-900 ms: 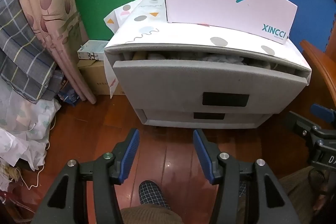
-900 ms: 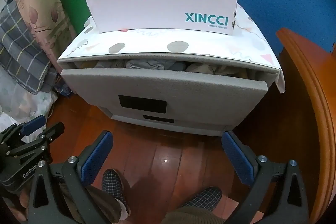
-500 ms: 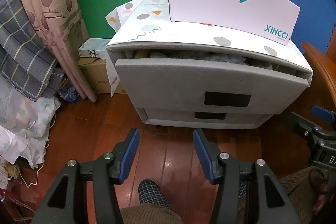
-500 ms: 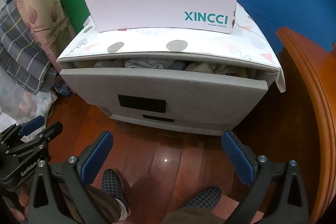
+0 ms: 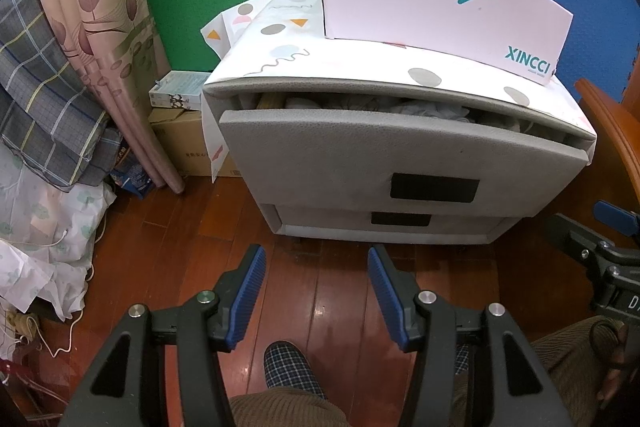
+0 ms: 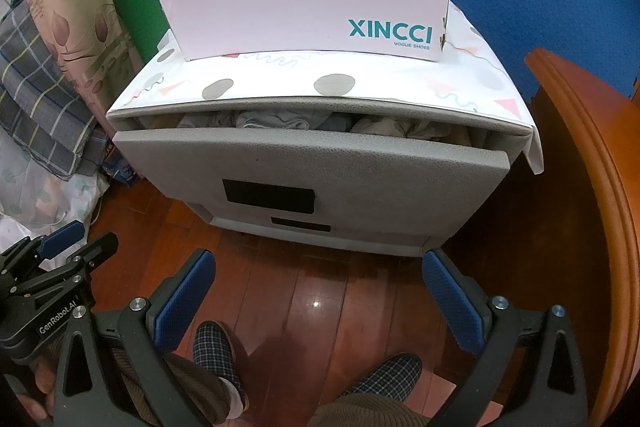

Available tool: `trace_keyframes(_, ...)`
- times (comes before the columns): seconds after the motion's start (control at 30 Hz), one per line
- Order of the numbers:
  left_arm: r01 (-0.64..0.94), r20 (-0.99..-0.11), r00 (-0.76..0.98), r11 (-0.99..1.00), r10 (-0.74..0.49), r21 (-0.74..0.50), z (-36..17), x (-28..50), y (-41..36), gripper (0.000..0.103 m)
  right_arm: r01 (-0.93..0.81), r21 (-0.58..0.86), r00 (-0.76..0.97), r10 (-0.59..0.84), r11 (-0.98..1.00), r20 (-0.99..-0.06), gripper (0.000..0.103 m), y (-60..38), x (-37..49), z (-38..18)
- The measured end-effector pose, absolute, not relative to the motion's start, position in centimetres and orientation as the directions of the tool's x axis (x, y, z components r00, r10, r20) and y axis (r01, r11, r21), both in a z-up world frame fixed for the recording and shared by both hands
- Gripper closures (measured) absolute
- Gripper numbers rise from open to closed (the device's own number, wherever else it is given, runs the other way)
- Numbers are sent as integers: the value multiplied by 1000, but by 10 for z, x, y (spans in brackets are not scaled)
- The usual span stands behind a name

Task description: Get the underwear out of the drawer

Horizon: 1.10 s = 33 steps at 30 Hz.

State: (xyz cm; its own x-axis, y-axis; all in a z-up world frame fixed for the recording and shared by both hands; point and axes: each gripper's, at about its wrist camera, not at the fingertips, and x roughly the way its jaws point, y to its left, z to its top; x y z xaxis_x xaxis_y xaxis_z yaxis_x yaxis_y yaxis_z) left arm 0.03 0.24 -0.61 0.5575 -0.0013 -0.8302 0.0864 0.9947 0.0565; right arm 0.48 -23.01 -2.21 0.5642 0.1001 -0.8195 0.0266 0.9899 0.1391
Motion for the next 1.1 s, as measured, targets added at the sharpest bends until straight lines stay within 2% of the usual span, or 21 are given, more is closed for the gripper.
trace_keyframes(1.1,84,-834,552,995,0,55,-7,0,6,48,30,148,565,105,988,-818,1,-233,5,-22)
